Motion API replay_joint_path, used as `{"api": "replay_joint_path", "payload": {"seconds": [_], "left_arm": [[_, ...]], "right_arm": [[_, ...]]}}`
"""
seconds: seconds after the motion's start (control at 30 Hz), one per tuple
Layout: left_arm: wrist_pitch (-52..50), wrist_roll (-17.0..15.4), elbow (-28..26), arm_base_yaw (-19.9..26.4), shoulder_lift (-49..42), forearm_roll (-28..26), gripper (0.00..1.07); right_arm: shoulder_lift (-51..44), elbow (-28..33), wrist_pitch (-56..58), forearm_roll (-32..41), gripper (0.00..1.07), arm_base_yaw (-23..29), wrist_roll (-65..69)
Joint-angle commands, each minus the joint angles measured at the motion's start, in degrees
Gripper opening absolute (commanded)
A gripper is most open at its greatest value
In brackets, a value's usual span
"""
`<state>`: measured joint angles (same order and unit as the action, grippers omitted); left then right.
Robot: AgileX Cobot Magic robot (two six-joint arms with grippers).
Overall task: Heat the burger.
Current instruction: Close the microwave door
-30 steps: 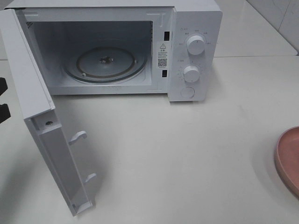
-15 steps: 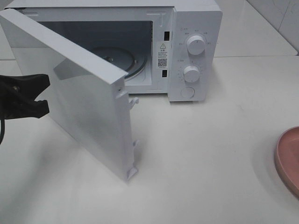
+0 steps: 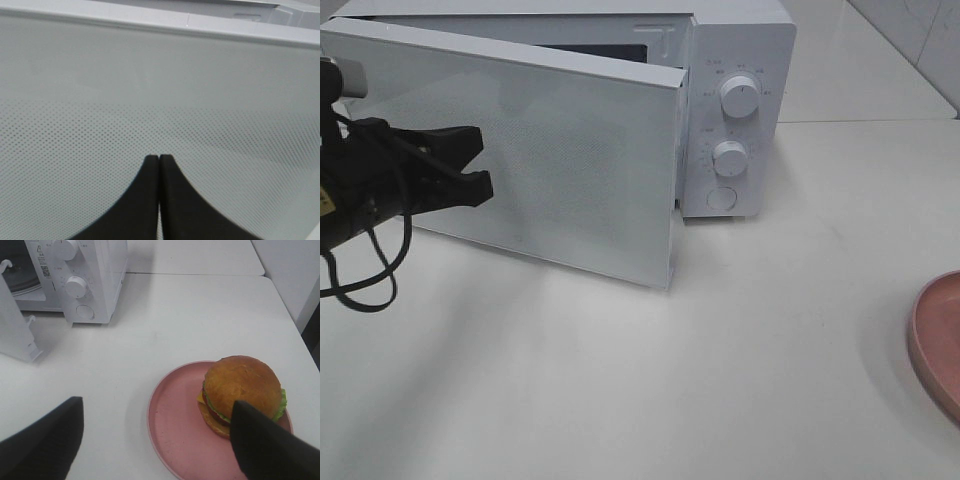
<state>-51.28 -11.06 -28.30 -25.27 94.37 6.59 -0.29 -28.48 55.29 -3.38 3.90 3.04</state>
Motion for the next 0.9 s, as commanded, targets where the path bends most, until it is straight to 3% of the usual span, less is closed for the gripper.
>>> {"api": "replay_joint_path", "payload": {"seconds": [0.03,0.23,0.3,0.9], "left_arm": [[-0.5,2.9,-3.8,-2.9,2.3,-4.8,0.00],[0.0,3.7,-8.5,-5.2,5.9,-7.9,0.00],[0.2,3.7,-12.7,-6.1,8.9,-9.5,0.00],[1.0,4.2,-25.9,-6.5,17.7,-12.1,0.00]], "right_arm": [[-1.5,0.2,-0.2,-0.1,0.76,-0.5,-0.1],[-1.5,0.2,-0.2,-0.1,0.76,-0.5,-0.1],[-1.5,0.2,-0.2,-0.1,0.76,-0.5,-0.1],[-1.5,0.2,-0.2,-0.1,0.76,-0.5,-0.1]]}}
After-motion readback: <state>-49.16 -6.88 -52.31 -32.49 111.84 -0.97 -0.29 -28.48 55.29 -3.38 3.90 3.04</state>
